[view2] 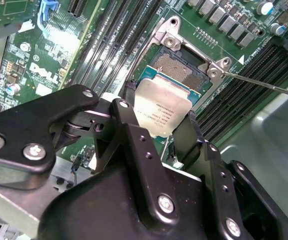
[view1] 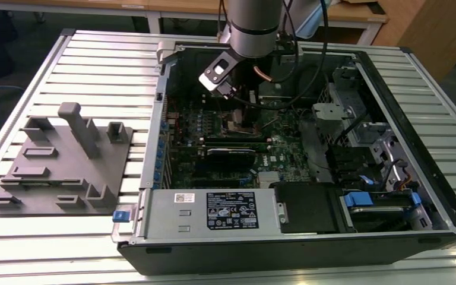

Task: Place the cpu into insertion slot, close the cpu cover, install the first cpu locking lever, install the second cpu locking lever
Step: 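Place the cpu into insertion slot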

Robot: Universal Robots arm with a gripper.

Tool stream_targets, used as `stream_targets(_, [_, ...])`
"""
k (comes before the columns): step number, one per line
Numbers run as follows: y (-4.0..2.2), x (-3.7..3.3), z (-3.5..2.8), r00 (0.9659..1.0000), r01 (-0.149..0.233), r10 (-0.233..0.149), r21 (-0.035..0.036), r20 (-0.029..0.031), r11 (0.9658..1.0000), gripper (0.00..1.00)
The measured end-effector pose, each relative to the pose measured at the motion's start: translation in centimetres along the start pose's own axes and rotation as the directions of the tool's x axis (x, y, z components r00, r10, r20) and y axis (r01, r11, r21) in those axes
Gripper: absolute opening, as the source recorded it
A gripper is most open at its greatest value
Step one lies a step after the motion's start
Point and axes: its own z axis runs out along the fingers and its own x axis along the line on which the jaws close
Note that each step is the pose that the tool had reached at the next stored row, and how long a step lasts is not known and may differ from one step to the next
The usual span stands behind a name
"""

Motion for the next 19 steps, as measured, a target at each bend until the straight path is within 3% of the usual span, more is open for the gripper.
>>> stream_targets(19, [-0.59,0.78,1.03,0.9999,-0.017,0.017,-0.0001,0.0009,0.9999,0.54])
